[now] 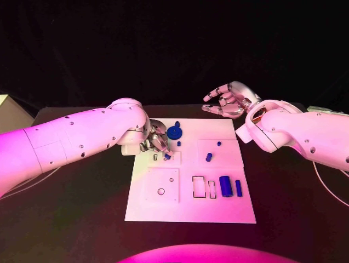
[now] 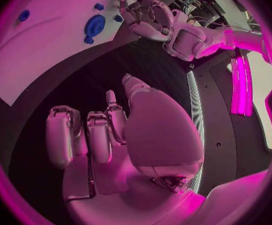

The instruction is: Assemble the parts on the task board

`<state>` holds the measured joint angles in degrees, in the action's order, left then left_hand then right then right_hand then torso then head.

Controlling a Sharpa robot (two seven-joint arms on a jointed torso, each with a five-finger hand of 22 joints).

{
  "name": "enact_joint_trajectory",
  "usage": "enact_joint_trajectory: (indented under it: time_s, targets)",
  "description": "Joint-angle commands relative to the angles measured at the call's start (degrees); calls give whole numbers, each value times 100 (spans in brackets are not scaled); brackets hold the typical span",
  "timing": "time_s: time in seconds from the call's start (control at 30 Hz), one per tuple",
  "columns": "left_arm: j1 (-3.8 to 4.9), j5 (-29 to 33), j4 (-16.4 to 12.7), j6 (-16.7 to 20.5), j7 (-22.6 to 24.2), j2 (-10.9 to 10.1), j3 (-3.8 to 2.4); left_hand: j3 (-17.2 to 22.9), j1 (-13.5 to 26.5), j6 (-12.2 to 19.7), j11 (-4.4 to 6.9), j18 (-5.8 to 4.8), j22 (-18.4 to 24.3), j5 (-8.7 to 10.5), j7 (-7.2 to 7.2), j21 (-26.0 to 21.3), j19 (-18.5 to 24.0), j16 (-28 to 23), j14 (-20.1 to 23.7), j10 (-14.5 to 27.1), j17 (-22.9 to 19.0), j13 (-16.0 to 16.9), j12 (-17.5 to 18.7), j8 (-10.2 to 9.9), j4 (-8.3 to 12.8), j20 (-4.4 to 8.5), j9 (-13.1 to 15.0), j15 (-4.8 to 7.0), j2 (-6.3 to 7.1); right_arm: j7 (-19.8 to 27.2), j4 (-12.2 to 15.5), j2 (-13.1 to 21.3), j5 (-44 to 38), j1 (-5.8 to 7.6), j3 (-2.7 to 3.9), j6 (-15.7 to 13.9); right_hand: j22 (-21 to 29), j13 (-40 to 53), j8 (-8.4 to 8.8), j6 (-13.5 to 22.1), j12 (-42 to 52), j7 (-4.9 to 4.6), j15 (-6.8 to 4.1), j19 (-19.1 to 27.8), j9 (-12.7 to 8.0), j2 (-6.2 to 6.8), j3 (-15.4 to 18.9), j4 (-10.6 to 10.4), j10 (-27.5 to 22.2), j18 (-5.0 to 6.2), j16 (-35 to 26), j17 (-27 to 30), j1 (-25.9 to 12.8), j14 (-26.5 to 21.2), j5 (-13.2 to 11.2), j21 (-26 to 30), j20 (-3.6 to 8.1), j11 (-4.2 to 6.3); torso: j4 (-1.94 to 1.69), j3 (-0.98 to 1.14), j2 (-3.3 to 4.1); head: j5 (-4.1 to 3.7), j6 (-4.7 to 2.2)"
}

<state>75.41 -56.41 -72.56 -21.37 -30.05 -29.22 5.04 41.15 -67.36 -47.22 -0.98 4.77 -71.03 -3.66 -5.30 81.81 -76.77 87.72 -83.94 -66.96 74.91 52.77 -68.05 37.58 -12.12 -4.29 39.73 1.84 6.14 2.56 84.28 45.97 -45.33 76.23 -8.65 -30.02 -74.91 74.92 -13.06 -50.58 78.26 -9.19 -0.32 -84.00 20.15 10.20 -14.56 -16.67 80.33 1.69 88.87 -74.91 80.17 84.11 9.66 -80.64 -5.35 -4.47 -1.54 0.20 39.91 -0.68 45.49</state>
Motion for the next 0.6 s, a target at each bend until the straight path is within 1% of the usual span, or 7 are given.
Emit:
enact_joint_trajectory:
  time_s: [0.03, 0.27, 0.3, 0.33, 0.5, 0.53, 0.6]
  targets:
    - [-4, 280, -53, 285, 45, -38, -1, 931, 169, 26, 8, -53, -17, -35, 25, 16, -1, -26, -419, -36, 1101, 19, -16, 151, 804, 35, 744, 48, 34, -8, -2, -4, -30, -9, 0, 146, -834, 496, 25, 26, -15, -10, 43, -184, -9, 11, -33, 9, -41, 61, -34, -1236, -58, 508, 30, 20, -56, 3, -1, 1, 0, -11, -3]
    - [-5, 457, -233, 527, 53, -200, -7, 1270, 405, 7, 42, -76, -133, -147, 57, 73, -88, 49, -480, -202, 1216, 189, -163, 286, 1035, 63, 928, 82, 95, -40, -9, 9, -30, -15, -3, 209, -828, 491, 24, 25, -20, -10, 44, -180, -9, 10, -33, 8, -46, 64, -37, -1230, -67, 506, 26, 30, -57, 2, -13, -4, -4, -23, -4]
    - [-5, 481, -273, 560, 53, -232, -11, 1339, 490, -31, 61, -84, -173, -435, 78, 94, -121, 80, -504, -289, 1263, 273, -234, 339, 1102, 82, 981, 103, 147, -44, -9, 12, -30, -15, -3, 215, -826, 491, 24, 25, -20, -10, 44, -179, -9, 9, -33, 8, -46, 64, -37, -1229, -69, 506, 26, 32, -57, 2, -15, -2, -3, -22, -2]
    - [-5, 504, -314, 588, 54, -265, -17, 1361, 536, -40, 69, -88, -194, -553, 85, 104, -137, 91, -512, -311, 1280, 288, -250, 358, 1125, 91, 1004, 110, 162, -46, -10, 15, -30, -17, -4, 221, -820, 490, 23, 25, -20, -10, 44, -176, -9, 9, -33, 7, -47, 66, -38, -1229, -76, 505, 24, 40, -57, 2, -18, -1, -5, -20, -1]
    - [-5, 575, -505, 738, 54, -428, -33, 1413, 664, -83, 104, -104, -267, -822, 116, 140, -196, 132, -543, -408, 1347, 362, -311, 406, 1213, 121, 1065, 140, 202, -53, -15, 27, -31, -29, -6, 238, -820, 490, 23, 25, -20, -10, 44, -176, -9, 9, -33, 7, -47, 66, -38, -1229, -76, 505, 24, 40, -57, 2, -19, 10, -11, 1, 3]
    - [-5, 576, -534, 761, 53, -453, -34, 1434, 762, -166, 139, -123, -359, -1369, 150, 183, -269, 182, -577, -516, 1430, 456, -381, 458, 1255, 152, 1100, 171, 279, -54, -15, 30, -31, -32, -6, 239, -820, 490, 23, 25, -20, -10, 44, -176, -9, 9, -33, 7, -47, 66, -38, -1229, -76, 505, 24, 40, -57, 2, -17, 7, -7, 4, 1]
    - [-5, 566, -575, 790, 50, -489, -31, 1440, 826, -205, 165, -134, -408, -1620, 174, 207, -310, 198, -587, -571, 1457, 488, -403, 476, 1298, 175, 1118, 196, 309, -54, -16, 35, -31, -38, -7, 240, -820, 490, 23, 25, -20, -10, 44, -176, -9, 9, -33, 7, -47, 66, -38, -1229, -76, 505, 24, 40, -57, 2, -22, 7, -9, 7, 12]
